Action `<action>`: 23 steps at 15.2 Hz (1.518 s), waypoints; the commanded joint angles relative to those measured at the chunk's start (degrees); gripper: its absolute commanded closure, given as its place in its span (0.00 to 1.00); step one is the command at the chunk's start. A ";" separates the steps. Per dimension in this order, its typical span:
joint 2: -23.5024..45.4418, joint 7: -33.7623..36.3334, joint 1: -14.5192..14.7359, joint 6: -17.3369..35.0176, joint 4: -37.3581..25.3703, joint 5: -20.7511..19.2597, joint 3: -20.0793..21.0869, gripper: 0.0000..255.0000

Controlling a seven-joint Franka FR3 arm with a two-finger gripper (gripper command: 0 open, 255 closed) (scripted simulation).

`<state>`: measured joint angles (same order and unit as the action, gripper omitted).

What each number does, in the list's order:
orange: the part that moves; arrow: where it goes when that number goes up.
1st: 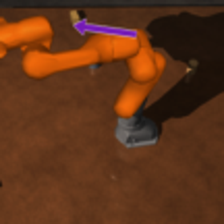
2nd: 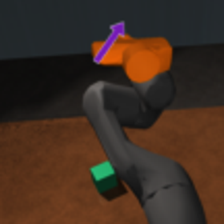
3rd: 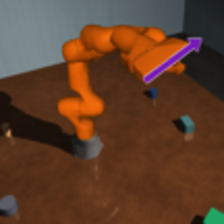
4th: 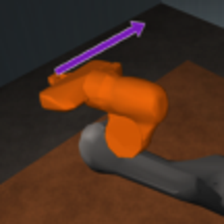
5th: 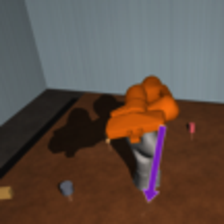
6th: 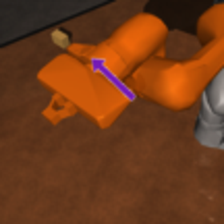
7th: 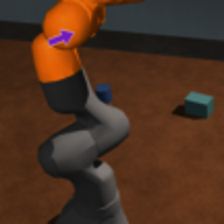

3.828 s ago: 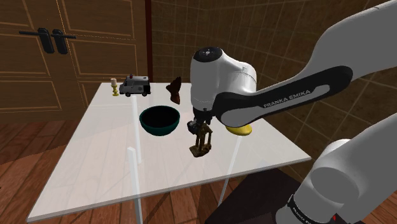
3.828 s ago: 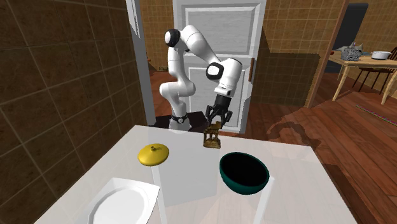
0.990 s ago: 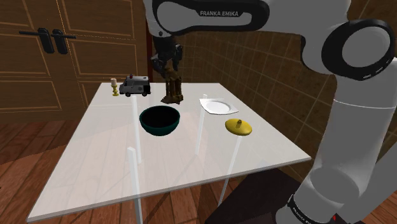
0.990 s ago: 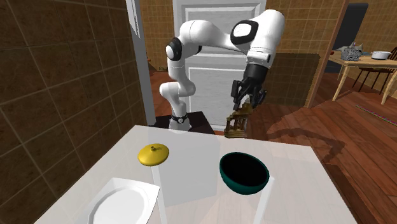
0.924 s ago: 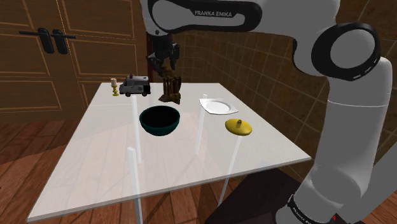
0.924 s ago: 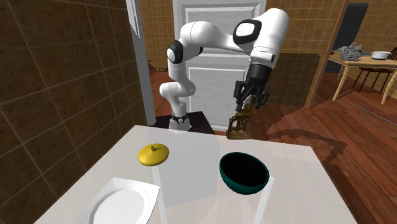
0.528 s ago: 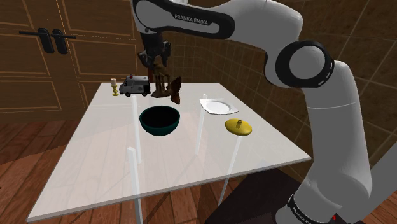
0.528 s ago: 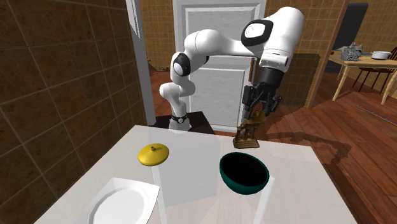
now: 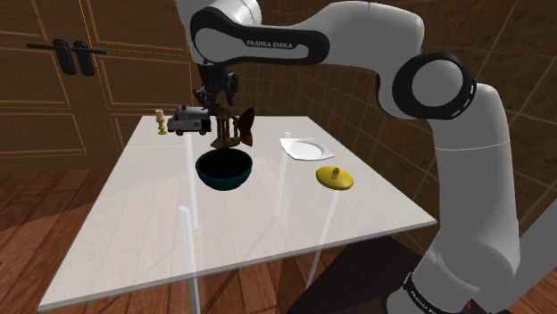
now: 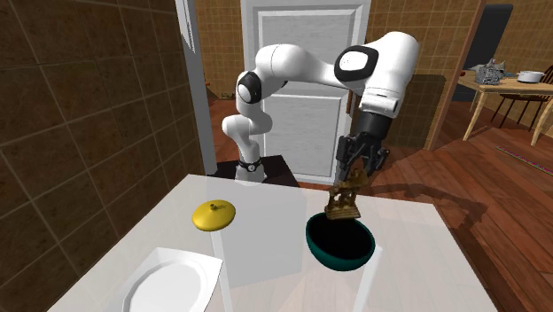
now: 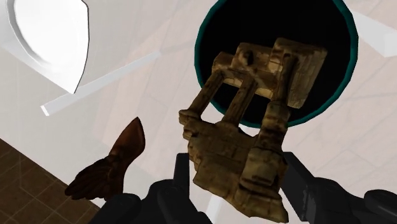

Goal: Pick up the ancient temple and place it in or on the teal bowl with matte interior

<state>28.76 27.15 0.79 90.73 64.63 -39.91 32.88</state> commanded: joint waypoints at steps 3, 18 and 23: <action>-0.95 1.47 -1.39 3.39 4.66 0.34 0.13 1.00; -1.48 4.61 -3.17 9.83 12.50 0.04 0.04 1.00; -1.38 4.55 -3.15 9.76 12.32 0.00 0.02 0.00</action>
<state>27.36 31.69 -2.37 100.48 76.93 -39.93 32.90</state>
